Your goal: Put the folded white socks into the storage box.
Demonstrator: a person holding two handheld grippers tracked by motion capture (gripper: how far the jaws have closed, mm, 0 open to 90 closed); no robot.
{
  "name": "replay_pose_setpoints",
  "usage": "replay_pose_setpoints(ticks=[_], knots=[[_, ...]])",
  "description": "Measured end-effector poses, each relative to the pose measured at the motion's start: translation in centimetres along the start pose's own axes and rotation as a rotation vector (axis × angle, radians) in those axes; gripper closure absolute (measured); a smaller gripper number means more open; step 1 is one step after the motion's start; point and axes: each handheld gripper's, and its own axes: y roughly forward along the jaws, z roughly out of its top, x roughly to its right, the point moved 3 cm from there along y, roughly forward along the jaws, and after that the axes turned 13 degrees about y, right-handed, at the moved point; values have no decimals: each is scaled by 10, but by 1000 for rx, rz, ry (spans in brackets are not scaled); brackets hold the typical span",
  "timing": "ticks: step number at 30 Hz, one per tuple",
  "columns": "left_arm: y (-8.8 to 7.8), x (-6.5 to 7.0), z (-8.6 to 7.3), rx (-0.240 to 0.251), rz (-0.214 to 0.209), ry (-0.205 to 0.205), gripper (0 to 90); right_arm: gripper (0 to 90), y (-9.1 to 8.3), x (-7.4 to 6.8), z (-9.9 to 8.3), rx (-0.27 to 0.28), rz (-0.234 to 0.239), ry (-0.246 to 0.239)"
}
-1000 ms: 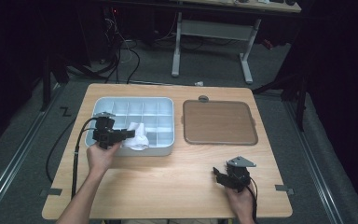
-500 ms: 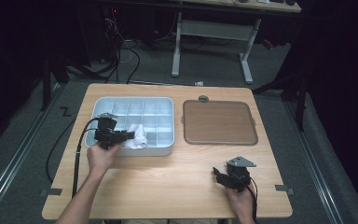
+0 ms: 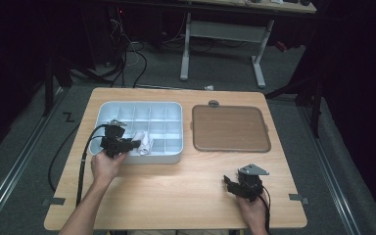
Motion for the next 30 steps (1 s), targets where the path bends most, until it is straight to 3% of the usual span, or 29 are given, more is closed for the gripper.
replay_pose_setpoints(ticks=[23,30], knots=[[11,3,-15,-44,73,139,738,367,0,0,0,0,2,3],[12,3,-16,-48,80,147,739,364,0,0,0,0,4,1]])
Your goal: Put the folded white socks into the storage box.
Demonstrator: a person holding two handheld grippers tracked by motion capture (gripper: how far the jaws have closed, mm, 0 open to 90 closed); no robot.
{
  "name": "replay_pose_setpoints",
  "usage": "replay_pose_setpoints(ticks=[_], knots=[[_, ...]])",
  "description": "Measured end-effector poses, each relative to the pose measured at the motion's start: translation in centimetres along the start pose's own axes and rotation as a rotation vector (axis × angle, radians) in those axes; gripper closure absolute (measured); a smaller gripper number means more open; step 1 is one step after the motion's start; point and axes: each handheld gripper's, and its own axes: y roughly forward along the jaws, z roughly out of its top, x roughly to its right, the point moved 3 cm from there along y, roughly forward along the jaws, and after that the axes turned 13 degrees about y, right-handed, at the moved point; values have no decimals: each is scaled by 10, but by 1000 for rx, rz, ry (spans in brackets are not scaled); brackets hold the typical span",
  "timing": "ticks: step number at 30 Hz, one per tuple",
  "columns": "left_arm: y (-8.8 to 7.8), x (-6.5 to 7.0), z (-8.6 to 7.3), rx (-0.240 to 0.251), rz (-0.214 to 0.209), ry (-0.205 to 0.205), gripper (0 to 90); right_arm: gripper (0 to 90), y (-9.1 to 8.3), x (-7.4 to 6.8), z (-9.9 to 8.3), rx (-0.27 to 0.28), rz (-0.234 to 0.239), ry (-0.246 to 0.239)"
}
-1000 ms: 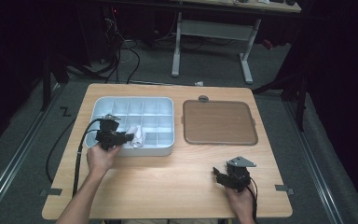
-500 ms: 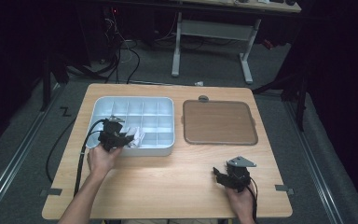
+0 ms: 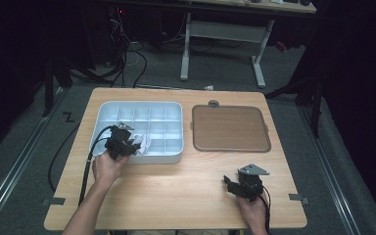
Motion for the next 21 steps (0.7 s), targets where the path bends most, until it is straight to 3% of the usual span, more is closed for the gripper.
replay_pose_setpoints(ticks=[6,9,14,16,21], knots=[[2,3,-3,-10,10,32,739,363,0,0,0,0,0,-1],[6,5,-6,-27,24,81,739,363,0,0,0,0,-1,-2],[7,6,-8,-35,27,85,741,362,0,0,0,-1,-1,-3],[10,7,-9,-60,20,90,742,361,0,0,0,-1,-1,-3],[11,6,-9,-85,17,72,741,361,0,0,0,-1,-1,-5]])
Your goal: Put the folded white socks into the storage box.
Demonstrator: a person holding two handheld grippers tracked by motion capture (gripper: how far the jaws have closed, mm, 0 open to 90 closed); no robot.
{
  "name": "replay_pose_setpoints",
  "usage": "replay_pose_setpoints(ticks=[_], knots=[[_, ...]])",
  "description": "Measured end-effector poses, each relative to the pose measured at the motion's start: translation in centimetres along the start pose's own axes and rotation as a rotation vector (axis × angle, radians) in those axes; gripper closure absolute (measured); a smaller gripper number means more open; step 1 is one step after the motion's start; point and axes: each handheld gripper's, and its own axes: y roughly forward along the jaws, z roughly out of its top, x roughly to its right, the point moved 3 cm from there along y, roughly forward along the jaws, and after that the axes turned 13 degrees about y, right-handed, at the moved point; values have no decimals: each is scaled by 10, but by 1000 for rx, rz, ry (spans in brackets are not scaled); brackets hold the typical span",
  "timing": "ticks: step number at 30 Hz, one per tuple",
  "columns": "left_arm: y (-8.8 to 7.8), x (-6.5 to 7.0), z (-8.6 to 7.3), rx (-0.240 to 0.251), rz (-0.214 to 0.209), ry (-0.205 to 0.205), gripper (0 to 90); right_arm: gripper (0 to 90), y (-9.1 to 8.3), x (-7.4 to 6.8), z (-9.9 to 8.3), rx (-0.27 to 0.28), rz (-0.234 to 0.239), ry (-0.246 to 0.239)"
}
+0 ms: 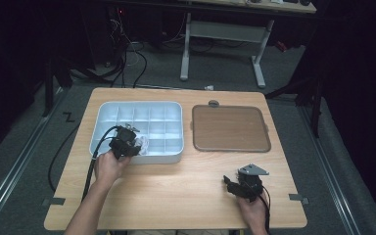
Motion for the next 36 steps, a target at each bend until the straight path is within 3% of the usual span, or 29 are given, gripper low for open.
replay_pose_setpoints(ticks=[24,36], knots=[[-15,-2,12,55,-13,-74,631,386,0,0,0,3,-2,5],[-25,-1,18,102,-10,-83,583,391,0,1,0,4,-2,5]])
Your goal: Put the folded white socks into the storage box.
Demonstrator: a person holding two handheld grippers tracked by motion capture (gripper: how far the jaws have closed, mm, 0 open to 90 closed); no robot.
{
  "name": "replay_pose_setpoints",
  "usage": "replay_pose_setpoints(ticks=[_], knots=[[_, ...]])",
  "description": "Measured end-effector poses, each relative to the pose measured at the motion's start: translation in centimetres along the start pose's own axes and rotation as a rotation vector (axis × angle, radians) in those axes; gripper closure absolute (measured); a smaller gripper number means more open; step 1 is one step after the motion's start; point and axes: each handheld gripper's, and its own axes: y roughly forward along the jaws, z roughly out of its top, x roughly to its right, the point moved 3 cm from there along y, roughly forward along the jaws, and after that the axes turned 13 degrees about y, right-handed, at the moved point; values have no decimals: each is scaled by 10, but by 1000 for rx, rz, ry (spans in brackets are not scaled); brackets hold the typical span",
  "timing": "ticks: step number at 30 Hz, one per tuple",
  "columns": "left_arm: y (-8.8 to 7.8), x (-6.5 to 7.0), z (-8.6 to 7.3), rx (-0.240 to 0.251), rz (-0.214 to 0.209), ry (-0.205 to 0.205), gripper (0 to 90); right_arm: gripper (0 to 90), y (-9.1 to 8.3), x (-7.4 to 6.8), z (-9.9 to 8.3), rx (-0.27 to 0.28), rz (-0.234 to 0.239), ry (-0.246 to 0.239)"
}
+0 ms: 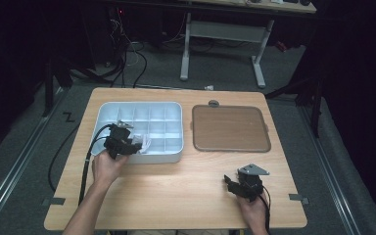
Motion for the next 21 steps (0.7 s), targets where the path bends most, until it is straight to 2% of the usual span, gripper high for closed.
replay_pose_setpoints(ticks=[4,10,17,19,21], knots=[[-4,4,5,34,3,-8,568,390,0,0,0,0,0,0],[-5,9,10,41,-13,-29,515,387,0,0,0,-1,-1,0],[2,15,5,25,24,14,512,383,0,0,0,-1,-2,-1],[5,15,2,16,43,34,541,384,0,0,0,-1,-2,-1],[8,16,-1,6,68,75,586,382,0,0,0,-1,-1,-2]])
